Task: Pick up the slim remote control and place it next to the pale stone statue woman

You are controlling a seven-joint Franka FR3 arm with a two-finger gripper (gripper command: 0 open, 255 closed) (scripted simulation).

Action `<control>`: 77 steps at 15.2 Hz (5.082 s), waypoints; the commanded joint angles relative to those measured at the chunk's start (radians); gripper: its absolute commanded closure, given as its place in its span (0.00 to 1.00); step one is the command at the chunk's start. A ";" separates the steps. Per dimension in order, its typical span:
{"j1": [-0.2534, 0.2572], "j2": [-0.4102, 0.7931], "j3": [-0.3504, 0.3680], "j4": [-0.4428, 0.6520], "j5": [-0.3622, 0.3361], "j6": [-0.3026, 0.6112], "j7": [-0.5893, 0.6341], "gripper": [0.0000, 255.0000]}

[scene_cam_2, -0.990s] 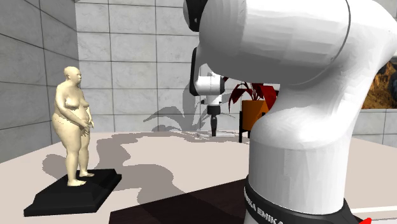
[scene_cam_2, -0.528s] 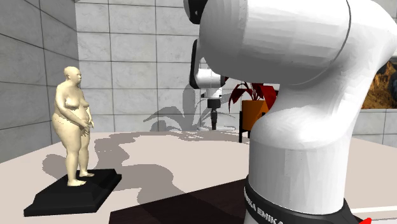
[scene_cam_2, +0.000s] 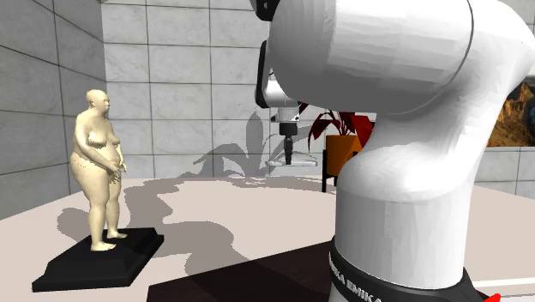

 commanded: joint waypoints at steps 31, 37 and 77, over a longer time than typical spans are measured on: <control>0.002 -0.129 -0.034 0.238 -0.057 -0.359 0.038 1.00; -0.006 -0.129 -0.037 0.320 -0.059 -0.440 0.043 1.00; 0.365 -0.433 0.096 0.137 -0.187 -0.535 0.535 1.00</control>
